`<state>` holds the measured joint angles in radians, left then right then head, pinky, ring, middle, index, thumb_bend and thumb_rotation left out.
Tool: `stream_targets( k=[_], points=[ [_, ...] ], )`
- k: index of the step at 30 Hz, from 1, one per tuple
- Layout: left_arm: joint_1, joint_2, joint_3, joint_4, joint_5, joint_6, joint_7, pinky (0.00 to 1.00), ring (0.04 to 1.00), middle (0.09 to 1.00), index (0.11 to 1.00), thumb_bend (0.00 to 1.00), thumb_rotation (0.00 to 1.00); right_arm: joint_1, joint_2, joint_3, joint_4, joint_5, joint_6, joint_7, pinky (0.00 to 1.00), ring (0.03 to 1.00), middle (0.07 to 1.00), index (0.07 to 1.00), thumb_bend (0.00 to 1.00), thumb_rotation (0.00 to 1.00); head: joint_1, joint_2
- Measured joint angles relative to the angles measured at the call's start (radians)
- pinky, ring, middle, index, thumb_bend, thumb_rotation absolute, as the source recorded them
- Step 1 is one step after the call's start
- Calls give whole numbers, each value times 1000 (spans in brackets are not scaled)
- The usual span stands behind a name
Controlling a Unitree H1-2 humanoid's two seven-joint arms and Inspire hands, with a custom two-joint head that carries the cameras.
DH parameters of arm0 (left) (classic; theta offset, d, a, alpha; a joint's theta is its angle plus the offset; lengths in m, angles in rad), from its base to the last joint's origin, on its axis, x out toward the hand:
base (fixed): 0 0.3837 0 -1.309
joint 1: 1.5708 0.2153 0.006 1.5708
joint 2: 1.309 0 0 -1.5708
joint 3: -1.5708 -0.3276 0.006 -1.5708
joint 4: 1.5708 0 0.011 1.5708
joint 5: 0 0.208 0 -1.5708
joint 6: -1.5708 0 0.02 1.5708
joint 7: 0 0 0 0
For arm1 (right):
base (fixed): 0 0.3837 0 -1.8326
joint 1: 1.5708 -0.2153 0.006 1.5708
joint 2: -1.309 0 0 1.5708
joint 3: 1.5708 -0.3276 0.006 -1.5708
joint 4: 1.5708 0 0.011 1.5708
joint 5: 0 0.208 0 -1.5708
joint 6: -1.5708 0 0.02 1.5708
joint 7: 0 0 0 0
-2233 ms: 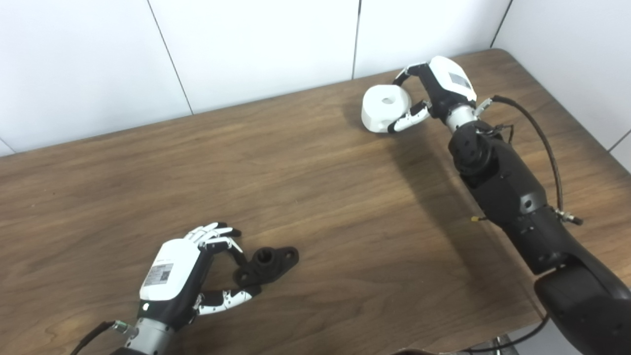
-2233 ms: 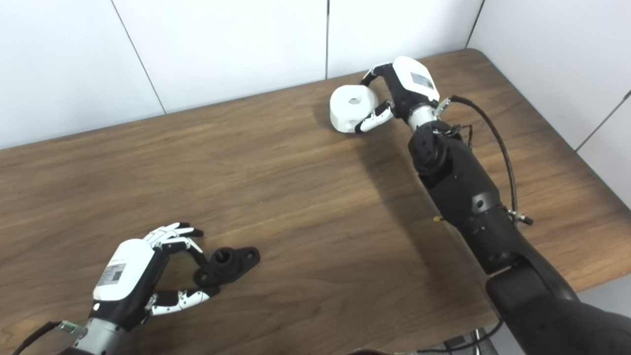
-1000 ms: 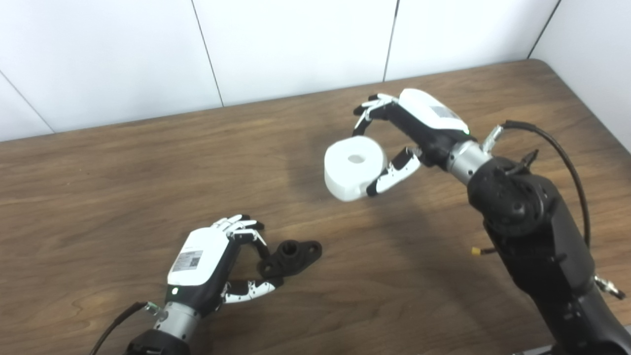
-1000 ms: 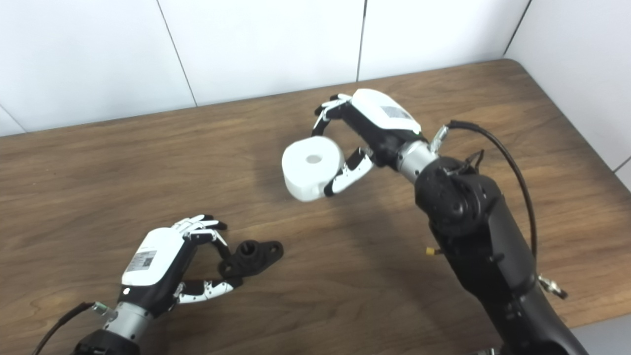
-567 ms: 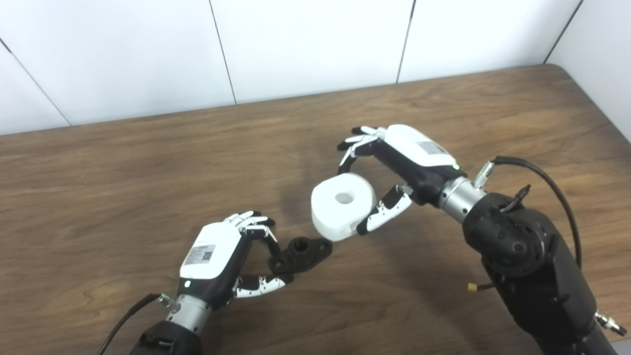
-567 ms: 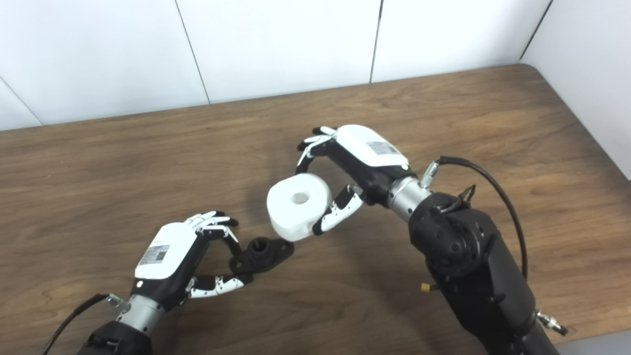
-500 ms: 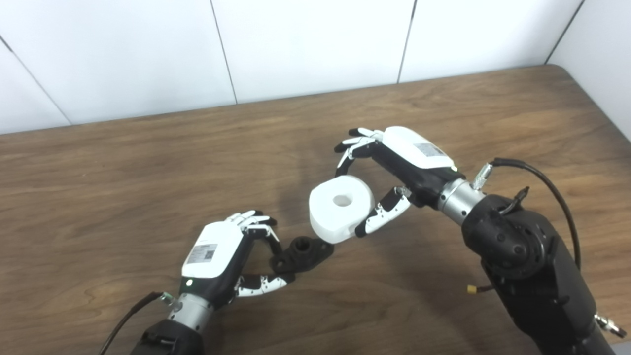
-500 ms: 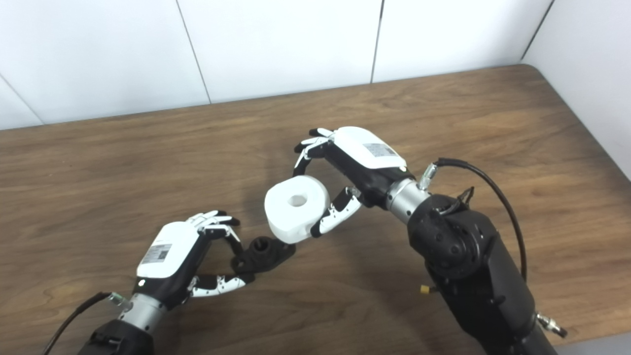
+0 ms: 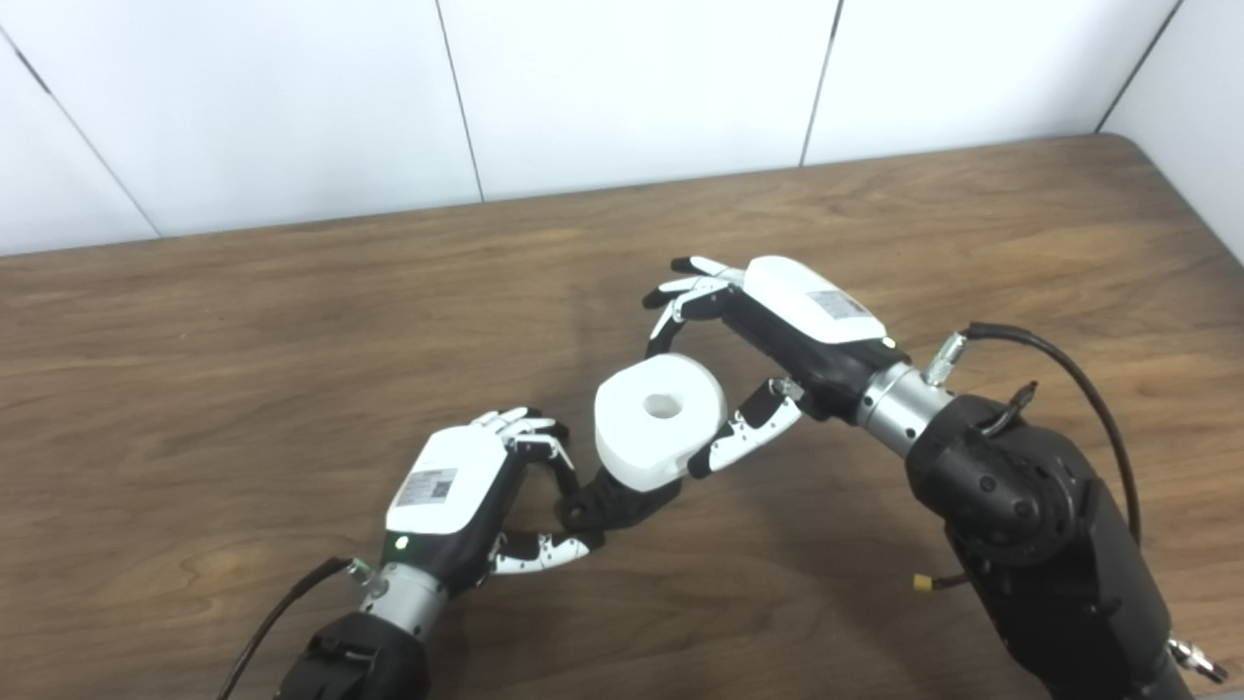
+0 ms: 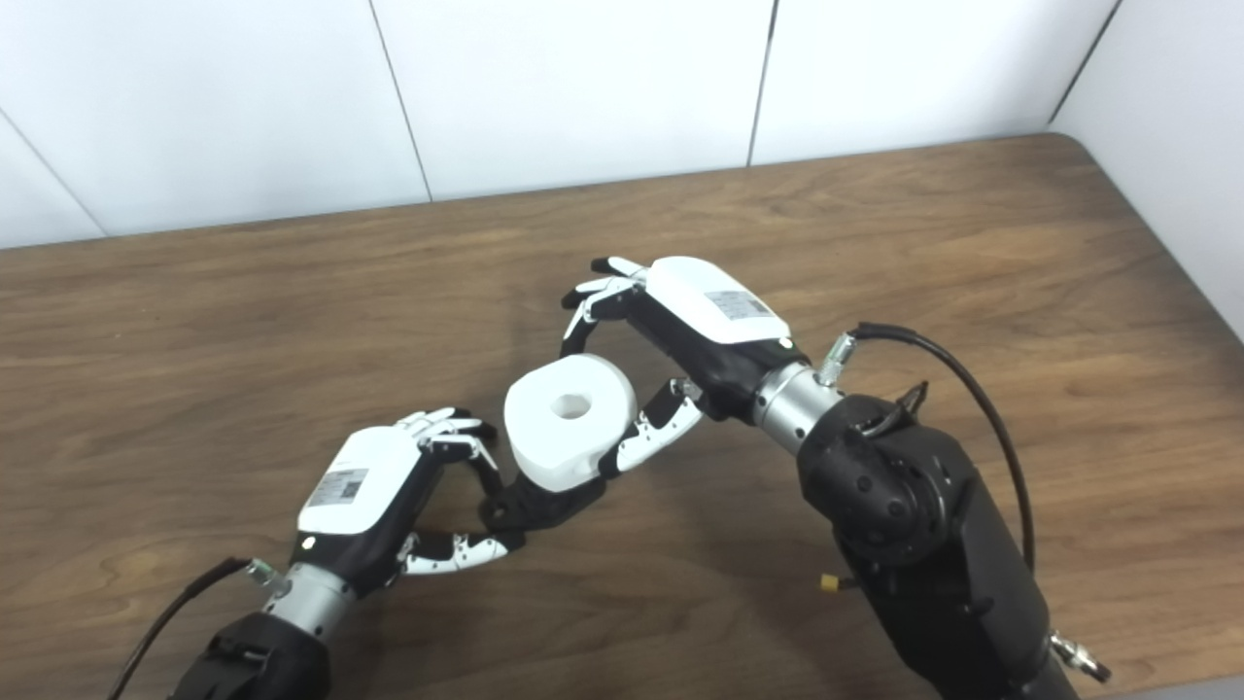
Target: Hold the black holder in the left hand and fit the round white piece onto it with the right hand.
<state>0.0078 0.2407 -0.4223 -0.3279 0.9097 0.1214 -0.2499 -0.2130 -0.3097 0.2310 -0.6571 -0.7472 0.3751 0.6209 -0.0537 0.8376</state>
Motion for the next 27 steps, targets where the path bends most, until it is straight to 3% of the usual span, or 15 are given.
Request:
stream_targets(
  k=[20,27],
  points=[
    [-6,-21,-17,-2,33,25,-1,865,877,800,489,513,58,-17,18,18,3,19,-11,0,885,953,829,483,522,137,41,37],
    [-9,-24,-18,-5,37,28,-14,873,883,805,490,511,61,-17,15,22,7,36,-18,1,797,949,831,482,522,137,41,52]
  ],
)
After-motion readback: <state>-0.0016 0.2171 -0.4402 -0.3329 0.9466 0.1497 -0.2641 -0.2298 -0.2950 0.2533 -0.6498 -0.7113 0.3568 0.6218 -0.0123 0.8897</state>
